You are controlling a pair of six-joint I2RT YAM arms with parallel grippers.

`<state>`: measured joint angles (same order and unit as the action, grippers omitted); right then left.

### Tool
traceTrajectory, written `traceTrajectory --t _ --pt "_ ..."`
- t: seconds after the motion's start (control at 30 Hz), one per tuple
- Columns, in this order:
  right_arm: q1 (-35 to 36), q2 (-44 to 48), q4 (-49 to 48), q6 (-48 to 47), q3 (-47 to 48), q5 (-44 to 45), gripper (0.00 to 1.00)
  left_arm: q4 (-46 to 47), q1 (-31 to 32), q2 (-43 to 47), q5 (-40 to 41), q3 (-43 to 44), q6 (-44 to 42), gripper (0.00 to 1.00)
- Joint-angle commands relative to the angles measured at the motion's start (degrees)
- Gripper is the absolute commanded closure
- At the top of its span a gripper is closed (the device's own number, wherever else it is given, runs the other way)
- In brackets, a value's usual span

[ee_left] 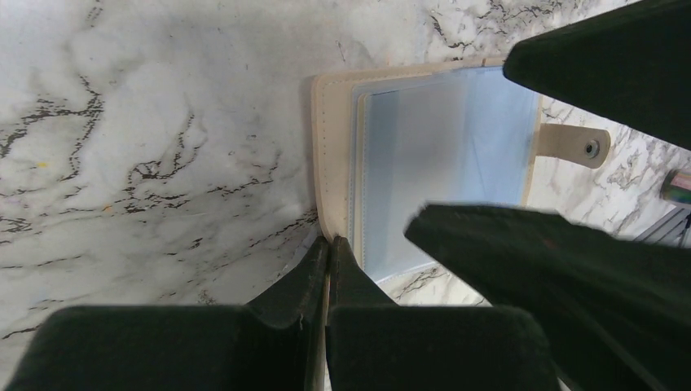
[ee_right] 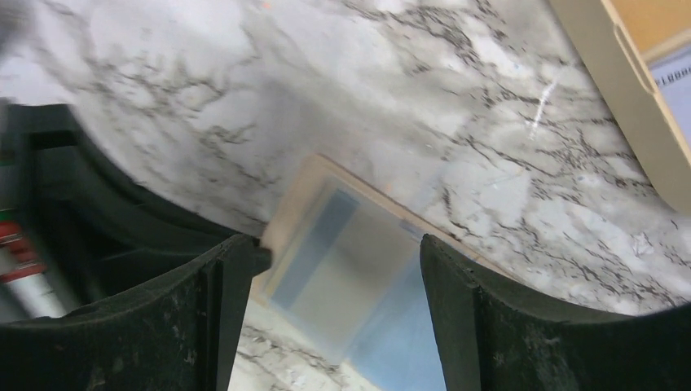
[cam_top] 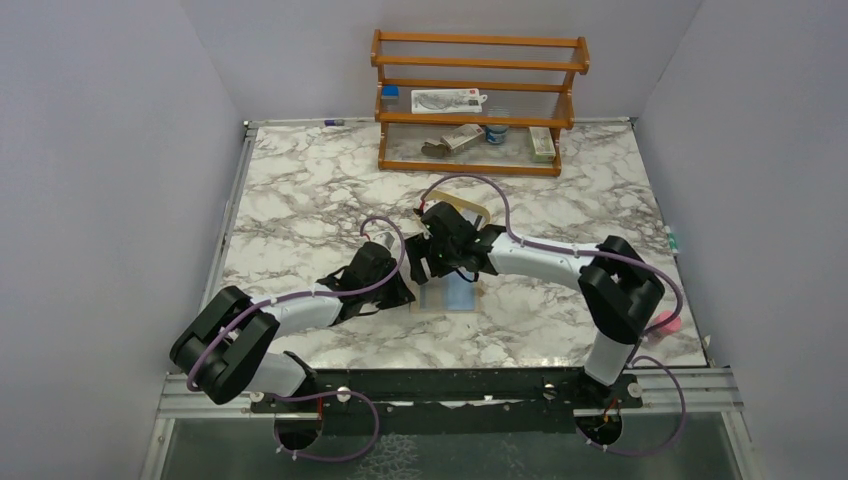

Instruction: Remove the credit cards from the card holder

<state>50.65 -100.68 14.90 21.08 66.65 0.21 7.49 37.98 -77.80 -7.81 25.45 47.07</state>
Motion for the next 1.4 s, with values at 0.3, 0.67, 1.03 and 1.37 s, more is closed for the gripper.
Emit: traceTrajectory --t 0.3,0.67,1.03,1.37 --pt "1.00 -5.90 2.39 0.19 -1.42 6.12 0.21 -2.51 -0.01 0.16 2.45 -0.22 -1.28 1.00" --pt "2.89 -8.17 4.07 -0.80 0.68 9.86 0.21 -2.82 -0.01 0.46 2.85 -0.32 -1.19 1.00" --pt "4.88 -10.31 6.88 -0.32 1.24 14.88 0.21 -3.45 -0.03 1.20 3.36 -0.40 -1.19 1.00" --pt "4.89 -6.41 7.68 0.62 -8.13 18.31 0.20 -3.12 -0.19 1.21 3.51 -0.99 -0.62 1.00"
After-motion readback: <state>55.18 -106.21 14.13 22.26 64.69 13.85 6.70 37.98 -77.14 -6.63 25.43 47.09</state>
